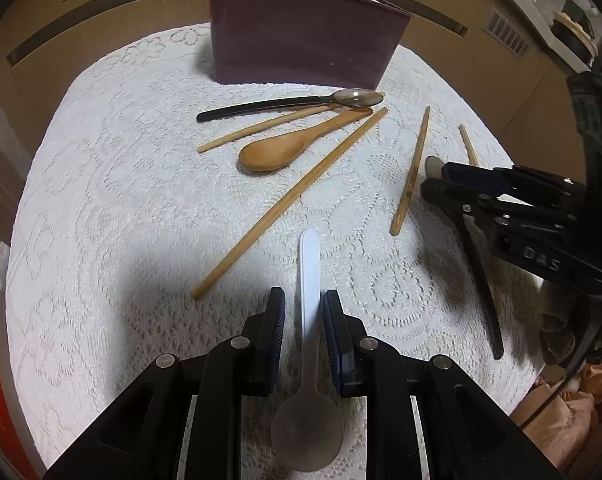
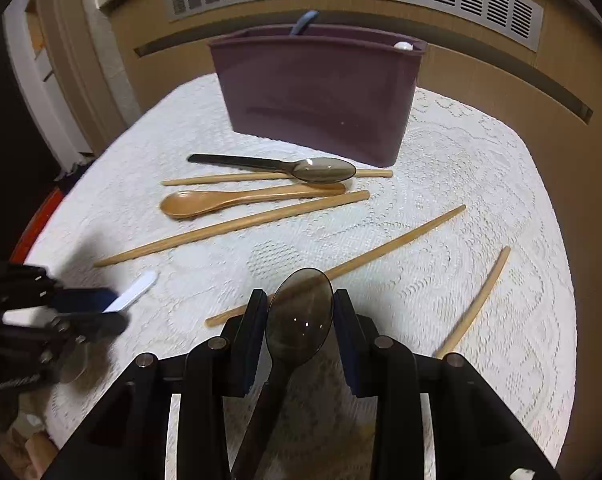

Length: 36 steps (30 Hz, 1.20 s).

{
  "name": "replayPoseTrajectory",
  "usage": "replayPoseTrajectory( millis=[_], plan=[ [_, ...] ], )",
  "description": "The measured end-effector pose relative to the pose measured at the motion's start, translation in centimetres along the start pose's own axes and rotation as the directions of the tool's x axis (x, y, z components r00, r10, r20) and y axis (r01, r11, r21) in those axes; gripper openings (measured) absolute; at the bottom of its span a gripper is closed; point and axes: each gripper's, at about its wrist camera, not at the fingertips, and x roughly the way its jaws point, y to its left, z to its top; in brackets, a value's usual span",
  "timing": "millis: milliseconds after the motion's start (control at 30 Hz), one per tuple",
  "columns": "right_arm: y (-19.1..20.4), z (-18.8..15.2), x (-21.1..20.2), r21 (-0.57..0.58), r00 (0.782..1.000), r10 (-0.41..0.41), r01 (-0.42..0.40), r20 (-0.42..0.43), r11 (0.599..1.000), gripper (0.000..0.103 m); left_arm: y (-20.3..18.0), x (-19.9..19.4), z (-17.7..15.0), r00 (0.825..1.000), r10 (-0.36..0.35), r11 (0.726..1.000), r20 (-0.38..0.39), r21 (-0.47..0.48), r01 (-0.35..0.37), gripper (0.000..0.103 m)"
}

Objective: Organize utensils
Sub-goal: 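Lift both spoons over the caddy, insert them handle-first and open both tools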

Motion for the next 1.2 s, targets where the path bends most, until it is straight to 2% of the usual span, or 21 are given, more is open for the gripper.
replayPoseTrajectory(
  millis=[133,233,267,333,433,567,633,900,1000,1100,1200],
  plan=[
    [-0.2,0.0,-1.4,0.008,0.999,0.007,-0.007,0.035,1.0,0.031,-0.8,0.8,1.7,0.999,0.016,0.998,-0.035,0.053,-0.014,0.019],
    [-0.3,-0.4,-3.1,0.013,0.998,0.017,-0.017,0.067,1.0,0.031,-1.6,0.9,1.9,0.998,0.053,0.996,-0.035,0.07,-0.05,0.011],
    [-0.3,-0.6,-3.6,0.011,0.997,0.018,-0.019,0.076,1.0,0.031,-1.7,0.7,1.8,0.998,0.055,0.996,-0.027,0.067,-0.053,0.011],
    [-0.2,-1.0,-5.0,0.005,0.995,0.015,-0.016,0.103,1.0,0.031,-2.0,-0.4,1.2,0.999,0.043,0.998,0.019,0.042,-0.044,0.011],
    [-0.2,-1.5,-6.7,-0.013,0.992,0.0,0.002,0.13,1.0,0.031,-2.3,-3.3,0.0,0.99,0.028,1.0,0.136,-0.001,-0.028,0.011],
    [-0.3,-2.0,-8.5,-0.014,0.987,-0.006,0.009,0.163,1.0,0.031,-3.1,-7.1,-1.2,0.96,0.039,0.999,0.276,-0.025,-0.033,0.011],
    [-0.2,-2.1,-9.4,-0.008,0.982,-0.007,0.008,0.186,1.0,0.031,-3.7,-8.4,-1.3,0.948,0.035,0.999,0.317,-0.014,-0.032,0.011],
    [0.6,-2.1,-13.2,-0.023,0.961,-0.019,0.026,0.276,0.999,0.031,-5.9,-12.2,-1.5,0.898,0.045,0.997,0.438,0.038,-0.069,0.011],
    [0.9,-1.6,-14.7,-0.036,0.947,-0.03,0.044,0.321,0.998,0.031,-6.4,-13.9,-1.0,0.874,0.039,0.996,0.485,0.053,-0.074,0.011],
    [1.0,-0.2,-16.8,-0.046,0.925,-0.041,0.063,0.377,0.997,0.031,-6.9,-16.2,0.3,0.837,0.038,0.993,0.546,0.07,-0.091,0.011],
    [1.2,1.8,-19.6,-0.06,0.89,-0.062,0.1,0.452,0.993,0.031,-7.6,-19.1,2.3,0.778,0.05,0.987,0.626,0.089,-0.135,0.011]
  ],
)
